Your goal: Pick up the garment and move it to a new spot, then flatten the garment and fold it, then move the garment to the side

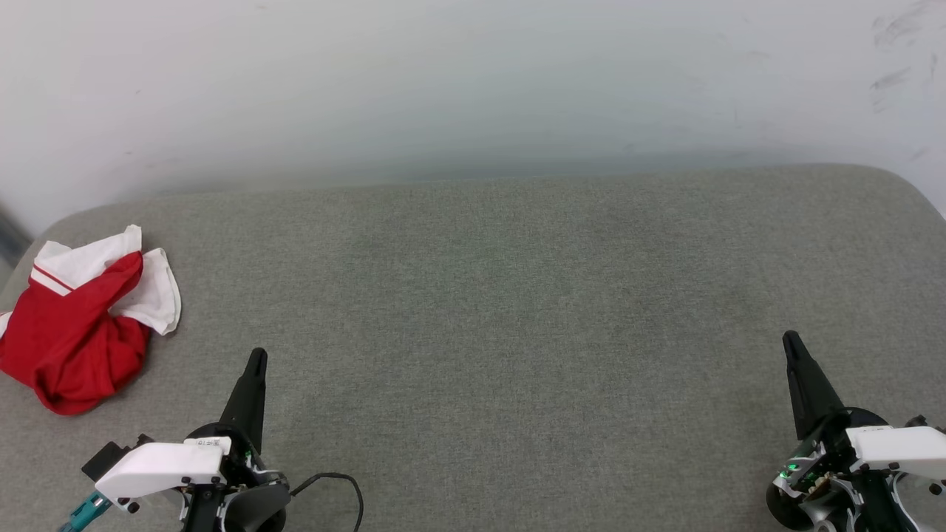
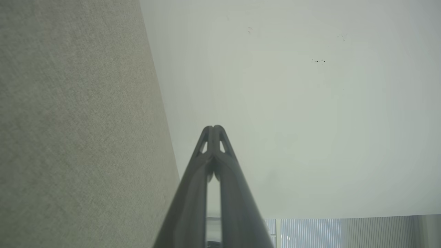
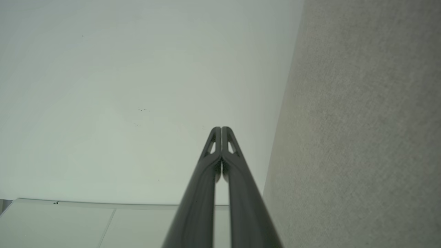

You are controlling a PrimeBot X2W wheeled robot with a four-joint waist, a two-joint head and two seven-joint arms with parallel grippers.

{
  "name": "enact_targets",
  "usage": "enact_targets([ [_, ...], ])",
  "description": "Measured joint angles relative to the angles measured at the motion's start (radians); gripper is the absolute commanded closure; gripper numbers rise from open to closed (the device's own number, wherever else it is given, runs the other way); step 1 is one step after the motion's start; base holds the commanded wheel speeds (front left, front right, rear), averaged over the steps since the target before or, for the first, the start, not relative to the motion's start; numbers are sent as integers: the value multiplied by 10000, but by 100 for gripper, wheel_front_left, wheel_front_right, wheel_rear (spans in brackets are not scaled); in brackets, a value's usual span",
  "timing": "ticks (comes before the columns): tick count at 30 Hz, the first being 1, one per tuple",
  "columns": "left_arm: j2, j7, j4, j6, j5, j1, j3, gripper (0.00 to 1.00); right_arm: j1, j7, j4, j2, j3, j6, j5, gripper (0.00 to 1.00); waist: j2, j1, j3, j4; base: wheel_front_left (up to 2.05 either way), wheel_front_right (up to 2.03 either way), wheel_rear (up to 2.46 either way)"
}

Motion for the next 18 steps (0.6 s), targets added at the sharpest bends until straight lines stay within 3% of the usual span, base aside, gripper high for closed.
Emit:
enact_targets([
  [18, 0, 0, 0, 0, 0, 0, 0, 100, 0, 0, 0, 0, 2, 0, 0, 100, 0, 0, 0, 0, 0, 0, 0],
])
